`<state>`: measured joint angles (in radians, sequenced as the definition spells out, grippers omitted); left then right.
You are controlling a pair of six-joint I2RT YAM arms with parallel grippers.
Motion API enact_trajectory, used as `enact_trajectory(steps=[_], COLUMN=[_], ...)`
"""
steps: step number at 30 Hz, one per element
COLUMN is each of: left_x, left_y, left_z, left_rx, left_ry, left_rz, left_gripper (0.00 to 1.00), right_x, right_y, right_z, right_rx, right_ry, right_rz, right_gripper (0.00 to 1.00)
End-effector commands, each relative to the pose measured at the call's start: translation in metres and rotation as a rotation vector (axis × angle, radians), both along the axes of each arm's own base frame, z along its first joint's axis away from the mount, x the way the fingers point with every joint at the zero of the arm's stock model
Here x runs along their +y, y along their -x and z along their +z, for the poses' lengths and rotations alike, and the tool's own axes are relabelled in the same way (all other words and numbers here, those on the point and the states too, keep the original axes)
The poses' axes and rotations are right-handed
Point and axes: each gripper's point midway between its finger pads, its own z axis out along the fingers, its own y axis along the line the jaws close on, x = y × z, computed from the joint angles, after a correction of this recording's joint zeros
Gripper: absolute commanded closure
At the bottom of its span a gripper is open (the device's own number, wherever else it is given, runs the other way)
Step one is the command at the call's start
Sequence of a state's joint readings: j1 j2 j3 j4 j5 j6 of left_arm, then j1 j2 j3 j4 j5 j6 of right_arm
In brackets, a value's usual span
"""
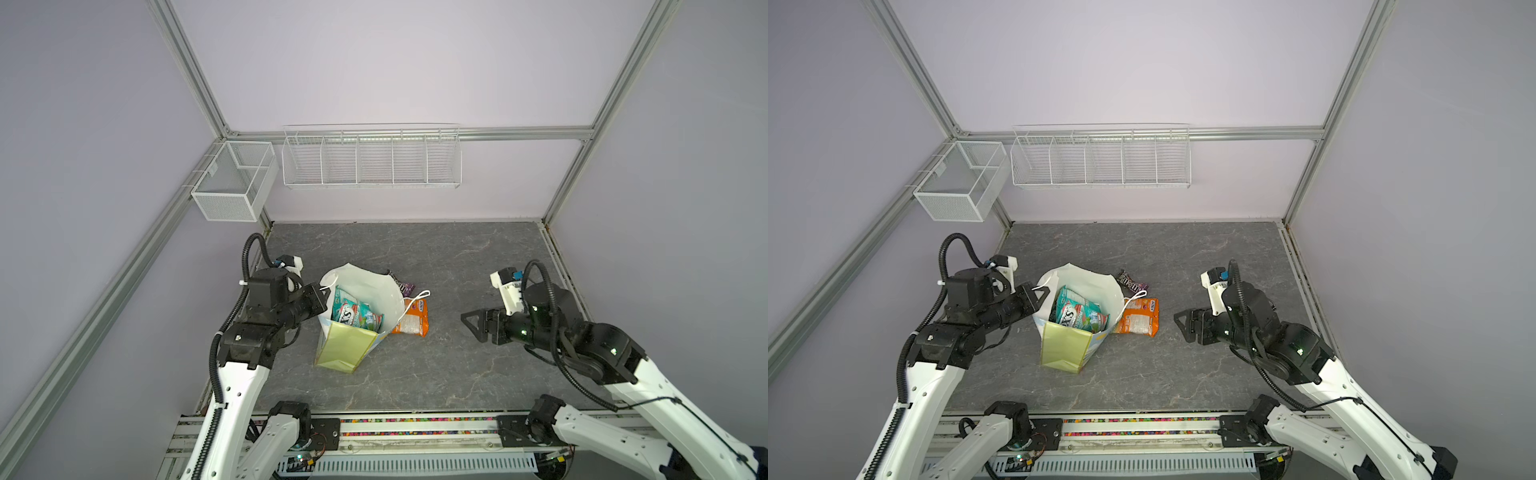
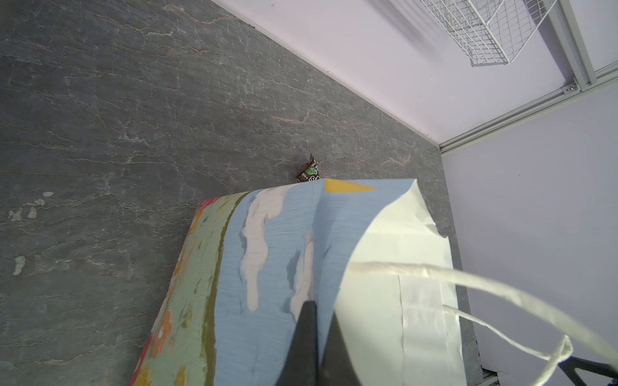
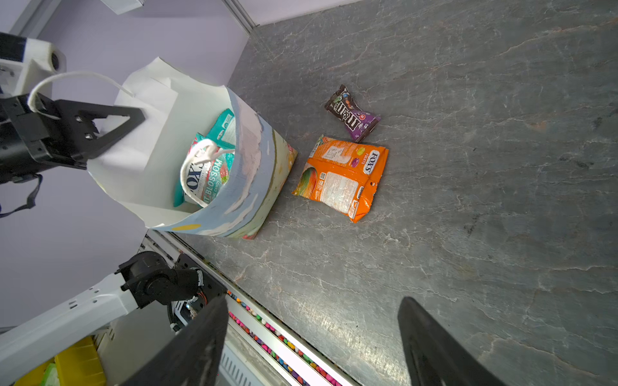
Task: Place the snacks into the paper bag
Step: Pick up the snack at the center of the table.
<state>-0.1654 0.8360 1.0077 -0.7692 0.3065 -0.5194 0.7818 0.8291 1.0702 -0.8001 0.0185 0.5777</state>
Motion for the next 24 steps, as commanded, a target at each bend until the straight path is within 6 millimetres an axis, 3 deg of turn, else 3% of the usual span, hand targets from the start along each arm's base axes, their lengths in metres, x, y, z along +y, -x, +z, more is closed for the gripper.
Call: enact_trajectory(steps=[1, 11, 14, 15, 21, 24], left_x=[0.002, 0.003, 0.003, 0.003, 0.002, 0.001], left_y=[-0.002, -0.002, -0.001, -0.001, 0.005, 0.008], left_z=[0.015, 0.016, 0.015, 0.015, 0.021, 0.023], left_rx=[-0.041, -0.033, -0.030, -0.030, -0.052, -0.064], left_ry=[0.013, 0.030, 0.040, 0.039, 0.052, 0.055], left_rz=[0.021, 0.041, 0.042, 0.041, 0.034, 0.028], left_gripper=[1.00, 1.00, 1.00, 1.00, 1.00, 1.00], right_x=[0.006, 0.027, 0.032, 0.030, 0.037, 0.049], right_y=[-0.007, -0.029, -0.038, -0.037, -0.045, -0.047], right_z=[-0.020, -0.070, -0.075, -0.090, -0.110, -0.110], right_rx=[0.007, 0.120, 0.139, 0.169, 0.236, 0.240], right_ry=[0.037, 0.018, -0.010, 0.001, -0.034, -0.119], right_rz=[0.021, 0.049, 0.051, 0.049, 0.044, 0.083], right_gripper=[0.17, 0.18, 0.18, 0.18, 0.18, 0.13])
